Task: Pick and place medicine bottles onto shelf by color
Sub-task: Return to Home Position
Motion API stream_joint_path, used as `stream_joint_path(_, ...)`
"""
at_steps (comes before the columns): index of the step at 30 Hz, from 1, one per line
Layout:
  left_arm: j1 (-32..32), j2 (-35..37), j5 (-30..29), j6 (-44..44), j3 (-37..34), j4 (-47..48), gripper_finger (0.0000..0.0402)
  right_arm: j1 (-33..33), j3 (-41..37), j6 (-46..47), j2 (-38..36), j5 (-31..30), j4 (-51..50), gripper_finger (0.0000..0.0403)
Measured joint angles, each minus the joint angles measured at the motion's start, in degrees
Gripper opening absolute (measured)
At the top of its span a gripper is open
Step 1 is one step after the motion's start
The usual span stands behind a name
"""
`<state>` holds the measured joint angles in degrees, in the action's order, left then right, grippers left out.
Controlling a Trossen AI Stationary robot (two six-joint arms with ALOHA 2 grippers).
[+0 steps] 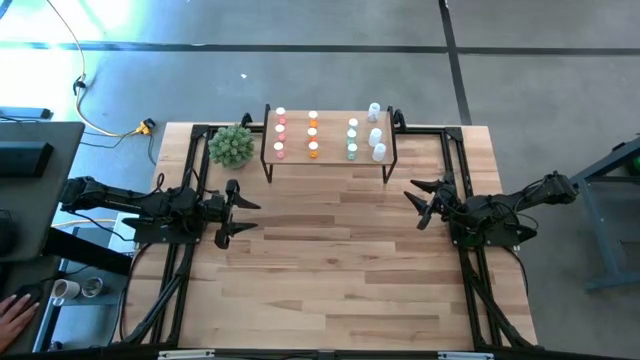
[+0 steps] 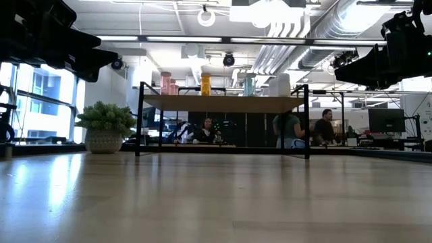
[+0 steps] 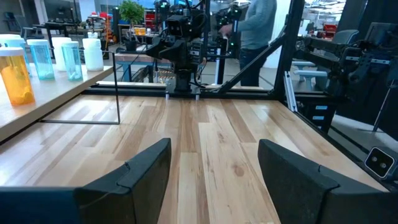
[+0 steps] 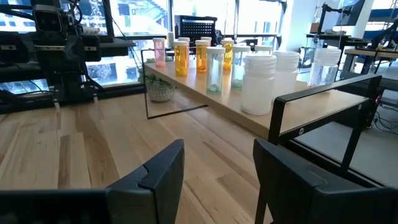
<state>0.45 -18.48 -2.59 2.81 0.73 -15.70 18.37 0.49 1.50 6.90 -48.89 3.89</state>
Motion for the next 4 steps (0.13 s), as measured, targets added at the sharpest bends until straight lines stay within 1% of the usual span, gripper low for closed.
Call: stream_joint_path(4,0.0,0.0,0.0,0.0,0.0,0.0,0.0229,0.0,0.0,0.0,0.0,0.0,0.0,0.0184)
